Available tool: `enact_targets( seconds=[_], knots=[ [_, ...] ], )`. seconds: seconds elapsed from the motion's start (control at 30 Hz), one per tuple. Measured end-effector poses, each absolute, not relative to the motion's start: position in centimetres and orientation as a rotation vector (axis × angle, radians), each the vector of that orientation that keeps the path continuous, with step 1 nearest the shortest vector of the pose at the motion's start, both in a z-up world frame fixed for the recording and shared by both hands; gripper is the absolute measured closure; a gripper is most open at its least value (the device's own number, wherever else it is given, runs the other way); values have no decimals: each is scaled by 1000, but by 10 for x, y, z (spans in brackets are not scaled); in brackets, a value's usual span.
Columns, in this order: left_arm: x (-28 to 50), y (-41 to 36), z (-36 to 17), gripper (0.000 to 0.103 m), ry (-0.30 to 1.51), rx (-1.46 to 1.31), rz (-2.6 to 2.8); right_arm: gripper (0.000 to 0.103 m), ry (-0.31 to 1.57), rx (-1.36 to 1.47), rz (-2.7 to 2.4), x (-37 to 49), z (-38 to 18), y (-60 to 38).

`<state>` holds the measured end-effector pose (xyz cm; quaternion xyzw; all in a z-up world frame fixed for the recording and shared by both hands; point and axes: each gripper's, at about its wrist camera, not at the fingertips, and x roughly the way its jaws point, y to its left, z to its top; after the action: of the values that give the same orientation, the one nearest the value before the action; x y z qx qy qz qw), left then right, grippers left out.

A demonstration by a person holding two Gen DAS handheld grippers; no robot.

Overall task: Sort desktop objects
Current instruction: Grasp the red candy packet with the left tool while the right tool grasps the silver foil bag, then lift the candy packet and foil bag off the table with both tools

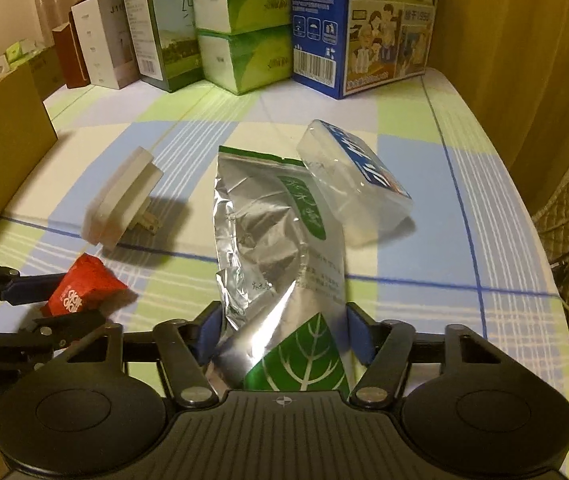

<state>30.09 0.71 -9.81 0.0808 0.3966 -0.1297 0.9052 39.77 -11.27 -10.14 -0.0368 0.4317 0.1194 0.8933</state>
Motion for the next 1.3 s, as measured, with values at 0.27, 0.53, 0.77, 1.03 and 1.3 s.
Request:
enact_targets(
  seconds=[0.27, 0.53, 0.77, 1.03, 1.3],
  knots=[
    [242, 7, -93, 76, 848, 145, -271, 50, 951, -27, 223, 330, -91, -116],
    [164, 14, -91, 75, 861, 125, -254, 49, 990, 5, 190, 231, -85, -121],
    [142, 16, -92, 66, 837, 134, -237, 33, 972, -10, 177, 194, -84, -117],
    [144, 15, -95, 63, 804, 161, -267, 19, 942, -40, 202, 199, -89, -117],
    [142, 20, -95, 72, 799, 136, -285, 16, 971, -87, 247, 221, -97, -110]
  ],
)
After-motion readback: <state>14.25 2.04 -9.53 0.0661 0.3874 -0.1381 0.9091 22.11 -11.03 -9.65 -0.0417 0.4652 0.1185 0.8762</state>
